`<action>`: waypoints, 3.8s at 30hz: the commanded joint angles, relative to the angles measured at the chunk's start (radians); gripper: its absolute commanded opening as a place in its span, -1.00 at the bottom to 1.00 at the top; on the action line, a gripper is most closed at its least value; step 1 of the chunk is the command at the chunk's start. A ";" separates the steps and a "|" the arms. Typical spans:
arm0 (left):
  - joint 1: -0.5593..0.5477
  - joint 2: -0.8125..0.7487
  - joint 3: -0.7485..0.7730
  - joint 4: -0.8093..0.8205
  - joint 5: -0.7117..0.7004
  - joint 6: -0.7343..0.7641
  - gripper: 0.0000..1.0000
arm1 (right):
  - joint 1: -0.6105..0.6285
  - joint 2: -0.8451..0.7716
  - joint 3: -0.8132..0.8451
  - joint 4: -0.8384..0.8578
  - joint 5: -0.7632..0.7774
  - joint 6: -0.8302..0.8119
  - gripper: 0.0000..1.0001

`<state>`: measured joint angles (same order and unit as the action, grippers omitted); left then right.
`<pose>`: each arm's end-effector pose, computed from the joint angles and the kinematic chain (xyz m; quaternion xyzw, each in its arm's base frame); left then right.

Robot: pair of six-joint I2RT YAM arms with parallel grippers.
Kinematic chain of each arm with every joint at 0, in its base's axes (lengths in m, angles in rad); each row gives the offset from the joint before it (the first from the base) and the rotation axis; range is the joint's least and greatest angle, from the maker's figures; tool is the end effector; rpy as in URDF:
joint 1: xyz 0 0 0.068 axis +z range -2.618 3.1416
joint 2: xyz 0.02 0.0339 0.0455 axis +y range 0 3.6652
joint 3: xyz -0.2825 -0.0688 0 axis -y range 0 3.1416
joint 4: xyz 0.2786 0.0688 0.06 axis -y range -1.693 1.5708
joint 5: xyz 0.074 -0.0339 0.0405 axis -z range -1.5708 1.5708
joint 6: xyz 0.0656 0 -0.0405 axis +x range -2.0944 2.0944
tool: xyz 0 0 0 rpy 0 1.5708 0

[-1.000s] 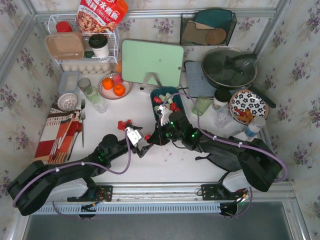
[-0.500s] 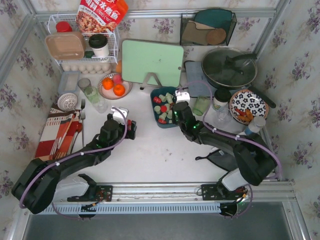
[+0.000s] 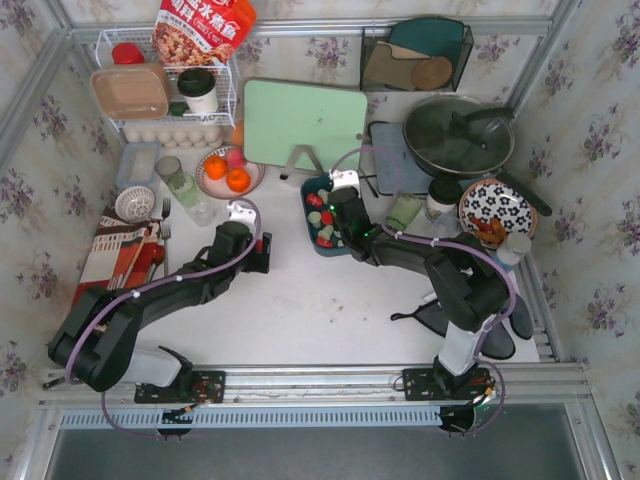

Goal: Mix the coffee capsules in the storage basket

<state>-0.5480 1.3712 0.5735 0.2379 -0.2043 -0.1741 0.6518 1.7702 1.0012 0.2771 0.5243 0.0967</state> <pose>0.2789 -0.1546 0.1595 0.1133 0.8644 -0.0867 0.4822 0.3643 0.2367 0.1780 -0.0990 0.8334 -0.0256 0.5431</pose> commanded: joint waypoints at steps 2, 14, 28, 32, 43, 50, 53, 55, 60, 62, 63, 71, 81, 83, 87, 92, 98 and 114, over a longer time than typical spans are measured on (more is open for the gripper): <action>0.011 0.065 0.054 -0.076 0.029 -0.027 0.74 | -0.003 0.015 0.031 -0.072 -0.093 0.026 0.07; 0.011 0.143 0.107 -0.096 0.085 0.010 0.51 | -0.003 -0.124 -0.090 -0.094 -0.248 0.110 0.25; 0.010 0.215 0.141 -0.097 0.064 0.075 0.61 | -0.003 -0.179 -0.137 -0.106 -0.322 0.138 0.26; 0.008 0.215 0.136 -0.088 0.065 0.078 0.56 | -0.002 -0.196 -0.152 -0.102 -0.342 0.152 0.26; 0.001 0.193 0.128 -0.094 0.066 0.080 -0.04 | -0.004 -0.250 -0.155 -0.132 -0.362 0.173 0.27; -0.036 0.070 0.027 0.040 0.139 0.111 -0.05 | -0.002 -0.283 -0.133 -0.153 -0.508 0.202 0.31; -0.055 -0.035 -0.080 0.214 0.249 0.144 -0.04 | 0.007 -0.307 -0.136 -0.139 -0.593 0.220 0.32; -0.071 -0.107 -0.160 0.347 0.312 0.172 -0.05 | 0.017 -0.320 -0.145 -0.117 -0.661 0.241 0.31; -0.091 -0.170 -0.249 0.535 0.420 0.206 -0.05 | 0.064 -0.308 -0.148 -0.080 -0.789 0.278 0.32; -0.102 -0.181 -0.264 0.568 0.450 0.220 -0.04 | 0.088 -0.297 -0.147 -0.066 -0.814 0.288 0.31; -0.109 -0.183 -0.272 0.583 0.462 0.226 -0.04 | 0.098 -0.292 -0.147 -0.061 -0.822 0.292 0.32; -0.147 -0.211 -0.299 0.633 0.526 0.276 -0.03 | 0.132 -0.237 -0.148 -0.038 -0.871 0.310 0.32; -0.174 -0.232 -0.301 0.616 0.506 0.308 0.01 | 0.149 -0.182 -0.157 -0.027 -0.967 0.319 0.16; -0.176 -0.238 -0.300 0.609 0.494 0.308 0.02 | 0.147 -0.177 -0.160 -0.027 -0.966 0.323 -0.02; -0.176 -0.248 -0.285 0.563 0.446 0.297 0.09 | 0.148 -0.187 -0.158 -0.038 -0.941 0.326 -0.52; -0.176 -0.258 -0.263 0.492 0.373 0.283 0.40 | 0.147 -0.212 -0.150 -0.062 -0.838 0.325 -0.78; -0.174 -0.285 -0.261 0.450 0.274 0.265 0.66 | 0.130 -0.272 -0.151 -0.083 -0.612 0.315 -0.91; 0.026 -0.157 -0.114 0.107 -0.127 -0.007 0.93 | 0.039 -0.210 -0.129 0.019 -0.087 0.046 -0.86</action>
<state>-0.5526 1.1507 0.4053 0.4492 -0.3069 -0.0860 0.7052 1.4918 0.8433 0.2295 0.3893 0.2207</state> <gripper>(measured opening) 0.969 0.409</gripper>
